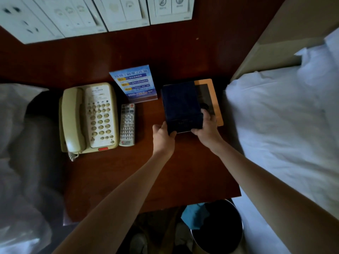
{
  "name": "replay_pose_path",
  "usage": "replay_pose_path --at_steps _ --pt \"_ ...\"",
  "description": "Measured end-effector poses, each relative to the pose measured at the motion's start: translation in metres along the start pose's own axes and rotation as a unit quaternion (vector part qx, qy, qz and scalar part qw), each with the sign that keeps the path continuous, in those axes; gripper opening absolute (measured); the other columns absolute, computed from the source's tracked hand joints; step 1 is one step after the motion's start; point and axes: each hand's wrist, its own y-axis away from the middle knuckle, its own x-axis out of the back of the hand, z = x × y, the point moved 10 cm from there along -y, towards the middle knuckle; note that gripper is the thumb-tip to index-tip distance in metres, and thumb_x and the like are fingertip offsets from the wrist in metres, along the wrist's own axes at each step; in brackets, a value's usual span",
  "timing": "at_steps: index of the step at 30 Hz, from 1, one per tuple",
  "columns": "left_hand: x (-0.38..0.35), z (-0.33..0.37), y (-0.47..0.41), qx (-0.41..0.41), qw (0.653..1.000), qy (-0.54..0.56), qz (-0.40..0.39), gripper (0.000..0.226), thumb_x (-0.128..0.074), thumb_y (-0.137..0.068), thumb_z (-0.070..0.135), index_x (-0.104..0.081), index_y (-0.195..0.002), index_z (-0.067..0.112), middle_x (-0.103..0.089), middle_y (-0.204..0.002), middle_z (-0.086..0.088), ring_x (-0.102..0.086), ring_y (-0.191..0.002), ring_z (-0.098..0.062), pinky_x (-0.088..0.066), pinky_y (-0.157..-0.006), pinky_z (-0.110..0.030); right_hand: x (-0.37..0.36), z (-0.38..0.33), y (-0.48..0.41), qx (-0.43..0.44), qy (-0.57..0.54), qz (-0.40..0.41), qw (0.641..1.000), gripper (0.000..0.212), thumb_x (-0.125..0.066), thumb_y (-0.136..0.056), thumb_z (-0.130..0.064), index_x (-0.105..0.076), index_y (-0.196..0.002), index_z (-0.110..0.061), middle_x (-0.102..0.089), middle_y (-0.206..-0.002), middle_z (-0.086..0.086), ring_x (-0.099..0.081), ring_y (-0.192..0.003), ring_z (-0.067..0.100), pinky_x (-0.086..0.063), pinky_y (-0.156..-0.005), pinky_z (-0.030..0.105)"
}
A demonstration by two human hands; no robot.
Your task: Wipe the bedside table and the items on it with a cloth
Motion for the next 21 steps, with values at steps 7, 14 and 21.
replay_pose_path --at_steps 7,14,21 --pt "0.0012 0.0049 -0.004 -0.033 0.998 -0.053 0.002 0.035 -0.05 -0.095 0.011 -0.046 -0.129 0.01 -0.041 -0.124 -0.013 -0.05 -0.108 -0.026 -0.047 -0.098 -0.036 0.0016 -0.0012 -0.0038 -0.017 0.069 0.011 0.997 0.074 -0.064 -0.086 -0.017 -0.02 -0.146 -0.018 -0.02 -0.143 0.017 -0.018 -0.136 0.036 -0.022 -0.114 0.044" --pt "0.0001 0.0076 -0.0068 -0.067 0.994 -0.081 -0.005 0.039 -0.05 -0.095 0.013 -0.042 -0.133 0.01 -0.041 -0.122 -0.013 -0.05 -0.108 -0.026 -0.049 -0.096 -0.035 0.0054 -0.0014 -0.0051 -0.023 0.094 0.009 0.995 0.073 -0.064 -0.087 -0.019 -0.021 -0.146 -0.017 -0.019 -0.146 0.016 -0.017 -0.138 0.035 -0.022 -0.113 0.043" --pt "0.0034 0.009 -0.0055 -0.056 0.995 -0.067 -0.049 0.036 -0.044 -0.096 0.012 -0.043 -0.132 0.012 -0.043 -0.125 -0.01 -0.043 -0.094 -0.012 -0.04 -0.083 -0.022 0.0044 -0.0069 0.003 -0.033 0.054 -0.028 0.998 0.068 -0.059 -0.089 -0.017 -0.023 -0.147 -0.017 -0.022 -0.147 0.015 -0.02 -0.139 0.034 -0.025 -0.115 0.047"
